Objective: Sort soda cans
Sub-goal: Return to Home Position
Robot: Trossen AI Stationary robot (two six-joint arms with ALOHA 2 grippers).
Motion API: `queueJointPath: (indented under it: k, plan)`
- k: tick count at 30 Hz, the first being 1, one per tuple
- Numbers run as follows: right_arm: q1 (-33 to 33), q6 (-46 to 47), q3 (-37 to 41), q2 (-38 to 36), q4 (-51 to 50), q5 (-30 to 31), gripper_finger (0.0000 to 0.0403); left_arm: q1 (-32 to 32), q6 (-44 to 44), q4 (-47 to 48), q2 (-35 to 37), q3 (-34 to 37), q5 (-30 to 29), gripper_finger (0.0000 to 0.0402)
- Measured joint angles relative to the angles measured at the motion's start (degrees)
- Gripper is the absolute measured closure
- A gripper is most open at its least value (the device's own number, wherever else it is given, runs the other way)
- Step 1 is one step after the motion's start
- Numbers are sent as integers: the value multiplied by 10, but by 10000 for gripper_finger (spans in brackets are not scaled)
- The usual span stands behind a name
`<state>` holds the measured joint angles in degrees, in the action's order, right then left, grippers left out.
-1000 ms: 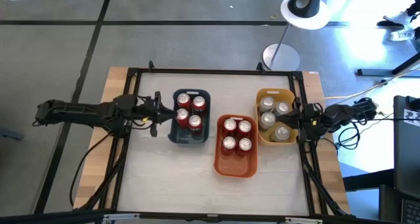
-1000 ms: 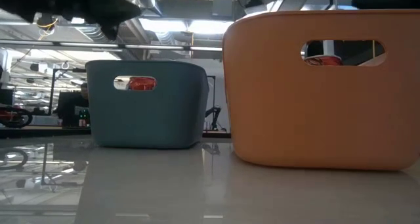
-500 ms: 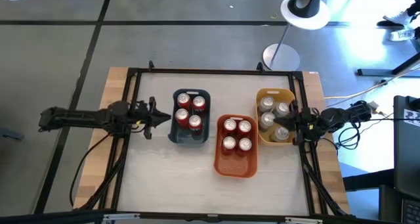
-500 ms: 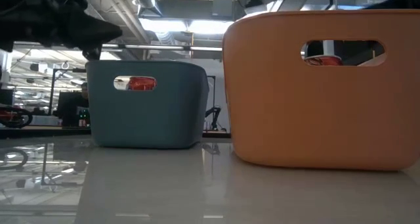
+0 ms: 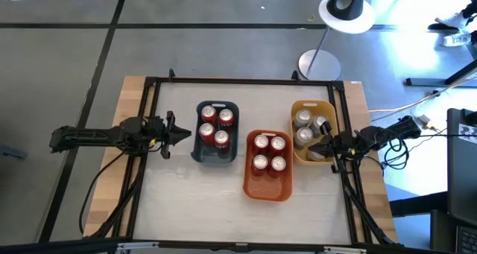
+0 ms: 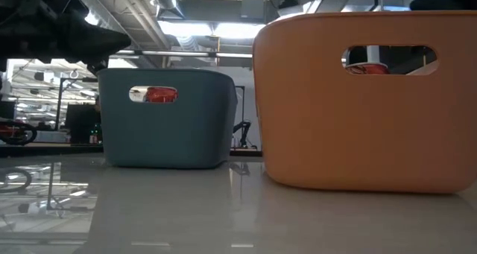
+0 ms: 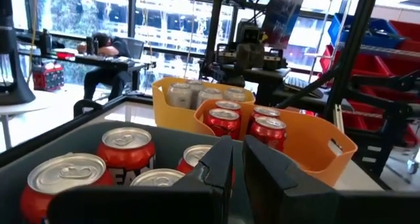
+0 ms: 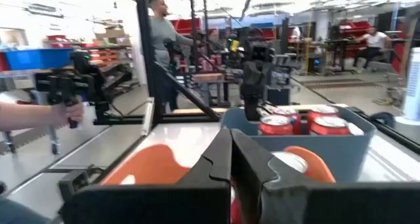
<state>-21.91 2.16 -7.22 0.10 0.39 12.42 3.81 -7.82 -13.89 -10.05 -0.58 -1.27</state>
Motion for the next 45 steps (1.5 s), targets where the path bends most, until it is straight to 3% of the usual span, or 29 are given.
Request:
queueJointPath:
  k: [6,11,14,19,24,29,33,45]
  plan:
    - [78,9,13,0,4,-29,397,0,16,0,9,0,-4,373]
    - [172,20,22,0,4,-149,398,0,18,0,9,0,-4,373]
    - [211,21,22,0,2,-181,397,0,17,0,9,0,-4,373]
    - [245,21,27,0,10,-174,397,0,7,24,9,0,-15,373]
    - [246,35,65,1,82,-147,397,0,5,21,10,0,-44,373]
    - [246,15,65,1,58,-114,397,0,-6,40,20,0,-51,373]
    - [246,11,66,2,13,-114,397,0,-23,122,43,0,-51,373]
    - [246,20,66,4,6,-121,397,1,-11,118,42,0,-84,373]
